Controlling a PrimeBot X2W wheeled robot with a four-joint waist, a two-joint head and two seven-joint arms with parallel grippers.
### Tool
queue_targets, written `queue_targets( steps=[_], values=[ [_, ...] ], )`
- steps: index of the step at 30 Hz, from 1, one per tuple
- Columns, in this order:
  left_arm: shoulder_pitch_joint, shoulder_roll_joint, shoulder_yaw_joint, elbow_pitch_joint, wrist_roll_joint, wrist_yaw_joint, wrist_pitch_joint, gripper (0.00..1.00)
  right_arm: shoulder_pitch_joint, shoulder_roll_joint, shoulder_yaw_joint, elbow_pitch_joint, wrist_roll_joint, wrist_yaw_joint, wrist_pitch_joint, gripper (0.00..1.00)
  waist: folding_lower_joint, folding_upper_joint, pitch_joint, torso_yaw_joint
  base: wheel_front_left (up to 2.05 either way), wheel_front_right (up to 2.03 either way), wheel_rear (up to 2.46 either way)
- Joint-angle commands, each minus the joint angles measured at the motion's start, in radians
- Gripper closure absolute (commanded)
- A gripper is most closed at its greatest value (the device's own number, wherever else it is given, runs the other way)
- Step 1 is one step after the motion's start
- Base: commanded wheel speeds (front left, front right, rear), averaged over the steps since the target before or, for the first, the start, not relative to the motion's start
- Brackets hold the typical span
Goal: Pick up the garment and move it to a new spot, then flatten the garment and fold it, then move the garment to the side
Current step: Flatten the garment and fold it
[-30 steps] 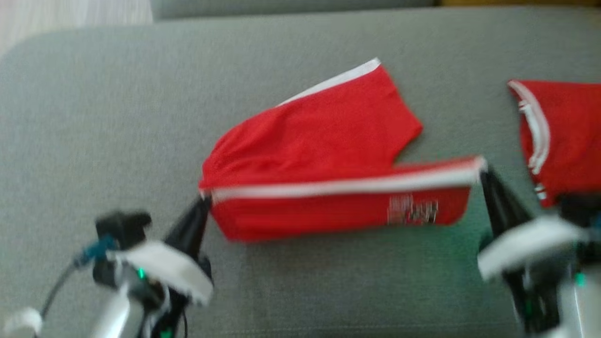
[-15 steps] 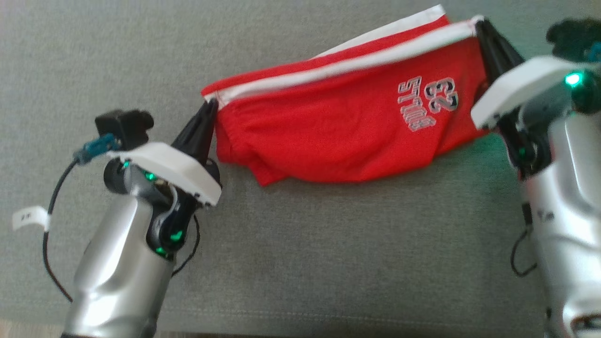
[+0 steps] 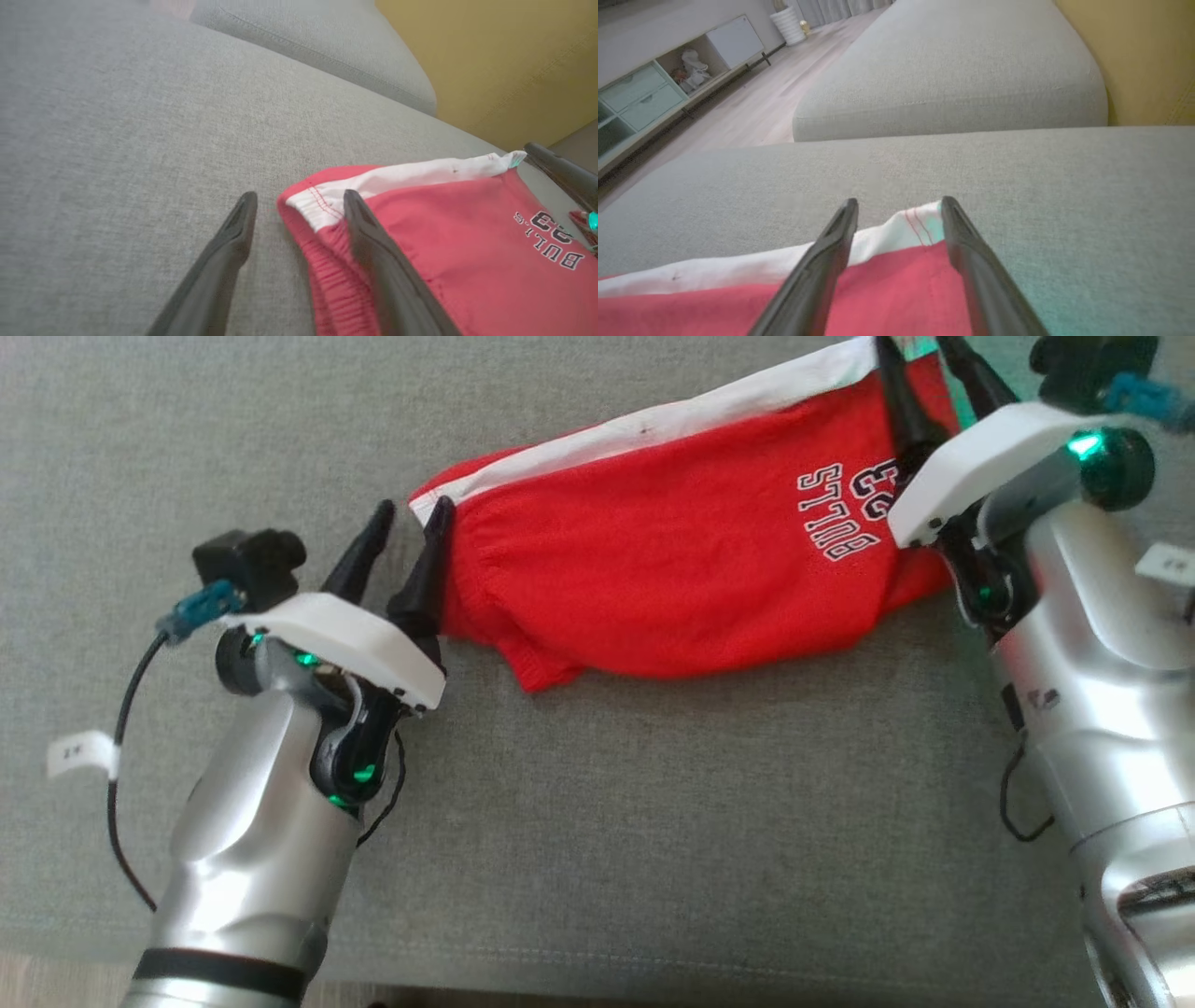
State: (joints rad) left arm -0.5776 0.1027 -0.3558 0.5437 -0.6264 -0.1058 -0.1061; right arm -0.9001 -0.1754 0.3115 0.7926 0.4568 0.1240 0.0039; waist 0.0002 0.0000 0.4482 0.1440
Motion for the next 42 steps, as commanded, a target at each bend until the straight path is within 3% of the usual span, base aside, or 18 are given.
queue_targets(
  steps=[1, 8, 17, 25, 30, 42],
  values=[
    [-0.001, 0.024, 0.031, -0.022, 0.004, 0.007, -0.031, 0.0, -0.014, 0.009, 0.022, -0.026, 0.007, 0.007, -0.039, 0.0, -0.0002, 0.0, -0.013, -0.007, 0.0, 0.0, 0.0],
    [0.091, 0.038, 0.068, -0.116, 0.083, 0.107, -0.145, 0.0, 0.068, -0.018, 0.07, -0.092, -0.022, 0.007, -0.213, 0.0, -0.0002, 0.0, -0.079, -0.039, 0.0, 0.0, 0.0],
    [0.265, 0.045, 0.164, -0.415, 0.228, 0.199, -0.155, 0.0, 0.295, 0.004, -0.045, -0.331, -0.134, 0.007, -0.248, 0.0, -0.0002, 0.0, -0.166, -0.102, 0.0, 0.0, 0.0],
    [0.371, 0.088, 0.138, -0.474, 0.326, 0.205, -0.155, 0.0, 0.567, 0.068, -0.182, -0.617, -0.239, 0.007, -0.125, 0.0, -0.0002, 0.0, -0.217, -0.132, 0.0, 0.0, 0.0],
    [0.426, 0.104, 0.112, -0.471, 0.349, 0.208, -0.153, 0.0, 0.717, 0.093, -0.213, -0.752, -0.271, 0.007, -0.054, 0.0, -0.0002, 0.0, -0.246, -0.136, 0.0, 0.0, 0.0],
    [0.491, 0.108, 0.102, -0.488, 0.346, 0.232, -0.144, 0.0, 0.872, 0.117, -0.249, -0.91, -0.298, 0.007, 0.035, 0.0, -0.0002, 0.0, -0.285, -0.141, 0.0, 0.0, 0.0]
  ],
)
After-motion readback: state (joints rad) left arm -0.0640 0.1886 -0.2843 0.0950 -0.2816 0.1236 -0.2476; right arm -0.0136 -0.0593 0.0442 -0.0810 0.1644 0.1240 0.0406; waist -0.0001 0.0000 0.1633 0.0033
